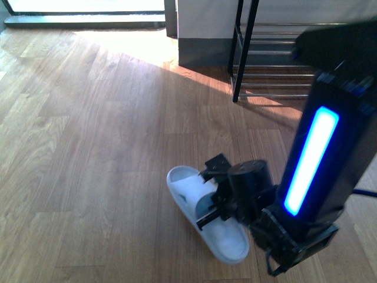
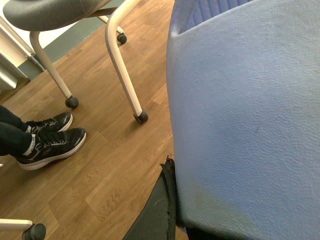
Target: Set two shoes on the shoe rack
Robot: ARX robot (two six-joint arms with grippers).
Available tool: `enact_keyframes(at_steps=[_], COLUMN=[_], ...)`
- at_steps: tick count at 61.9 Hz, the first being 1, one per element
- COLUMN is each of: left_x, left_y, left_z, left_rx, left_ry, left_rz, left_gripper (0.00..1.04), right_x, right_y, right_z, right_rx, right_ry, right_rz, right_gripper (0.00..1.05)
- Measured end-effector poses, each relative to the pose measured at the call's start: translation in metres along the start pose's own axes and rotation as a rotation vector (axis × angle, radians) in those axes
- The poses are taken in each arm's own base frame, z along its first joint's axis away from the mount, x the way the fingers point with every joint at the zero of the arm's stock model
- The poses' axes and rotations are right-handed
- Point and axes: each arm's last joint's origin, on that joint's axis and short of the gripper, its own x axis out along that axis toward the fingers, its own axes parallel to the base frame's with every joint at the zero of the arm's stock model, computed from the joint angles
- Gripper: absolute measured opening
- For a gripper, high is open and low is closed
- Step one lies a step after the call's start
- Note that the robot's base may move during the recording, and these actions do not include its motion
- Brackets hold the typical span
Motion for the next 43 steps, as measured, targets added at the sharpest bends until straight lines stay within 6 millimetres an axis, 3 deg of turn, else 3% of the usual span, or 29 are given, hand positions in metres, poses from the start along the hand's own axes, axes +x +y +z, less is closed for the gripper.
enact_keyframes(at_steps=[5,8,13,17,25,33,38,43], left_x=[0.000,0.000,0.000,0.000,0.000,0.000,0.000,0.000], left_y=[0.000,0.000,0.000,0.000,0.000,0.000,0.000,0.000], left_z=[0.000,0.000,0.000,0.000,0.000,0.000,0.000,0.000], left_rx=[0.000,0.000,0.000,0.000,0.000,0.000,0.000,0.000], left_ry=[0.000,0.000,0.000,0.000,0.000,0.000,0.000,0.000], left_rz=[0.000,0.000,0.000,0.000,0.000,0.000,0.000,0.000], left_gripper=[0.02,0.02,0.02,0.02,0.02,0.02,0.02,0.02], right_x=[-0.039,-0.075,-0.116,-0.173,-0.247,-0.307,-0.330,-0.338], right_y=[-0.035,-0.058,-0.073,-0.083,-0.085,-0.079,-0.077,-0.078], right_z=[0.042,0.074,0.100,0.123,0.139,0.138,0.140,0.145], right_rx=[-0.053,-0.074,-0.094,-0.111,-0.129,-0.163,-0.178,-0.180], right_ry=[-0.067,-0.124,-0.175,-0.226,-0.309,-0.379,-0.457,-0.494], right_rz=[-0.071,-0.109,-0.137,-0.142,-0.126,-0.121,-0.132,-0.146], right_gripper=[0.01,0.01,0.01,0.01,0.01,0.01,0.01,0.01])
